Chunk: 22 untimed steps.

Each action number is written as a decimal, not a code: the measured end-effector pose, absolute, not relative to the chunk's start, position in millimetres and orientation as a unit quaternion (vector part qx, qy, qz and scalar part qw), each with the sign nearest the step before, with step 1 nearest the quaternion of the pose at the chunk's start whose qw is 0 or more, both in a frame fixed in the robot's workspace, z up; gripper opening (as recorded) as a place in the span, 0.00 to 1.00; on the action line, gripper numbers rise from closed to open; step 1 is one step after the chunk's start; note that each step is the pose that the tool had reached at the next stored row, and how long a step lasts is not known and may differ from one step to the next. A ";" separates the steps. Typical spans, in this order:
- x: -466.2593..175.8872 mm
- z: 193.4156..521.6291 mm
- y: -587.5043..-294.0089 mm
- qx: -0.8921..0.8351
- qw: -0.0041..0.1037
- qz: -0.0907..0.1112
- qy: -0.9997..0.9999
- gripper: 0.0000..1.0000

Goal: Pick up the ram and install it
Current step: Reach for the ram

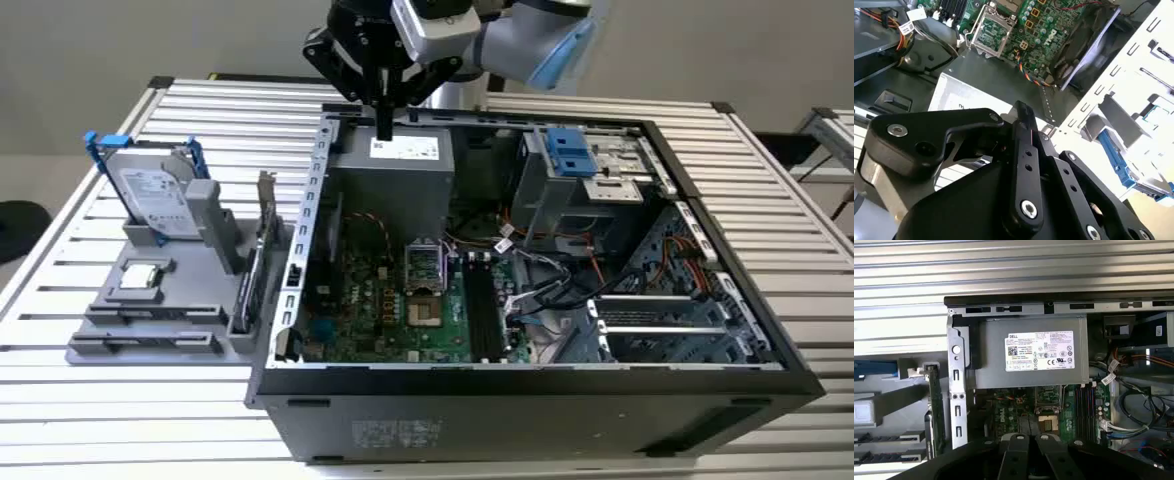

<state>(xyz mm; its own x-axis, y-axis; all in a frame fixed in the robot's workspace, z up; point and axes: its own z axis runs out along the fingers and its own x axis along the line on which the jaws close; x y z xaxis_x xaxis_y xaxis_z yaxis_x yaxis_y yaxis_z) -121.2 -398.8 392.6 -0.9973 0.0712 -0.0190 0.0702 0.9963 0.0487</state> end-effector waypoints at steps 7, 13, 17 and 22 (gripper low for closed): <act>-121.2 392.6 -398.8 0.035 0.010 0.024 0.999 0.00; -121.5 392.6 -398.8 0.036 0.010 0.024 0.999 0.00; -125.6 392.6 -398.8 0.036 0.010 0.024 0.999 0.00; -132.1 392.6 -398.8 0.036 0.010 0.024 0.999 0.00</act>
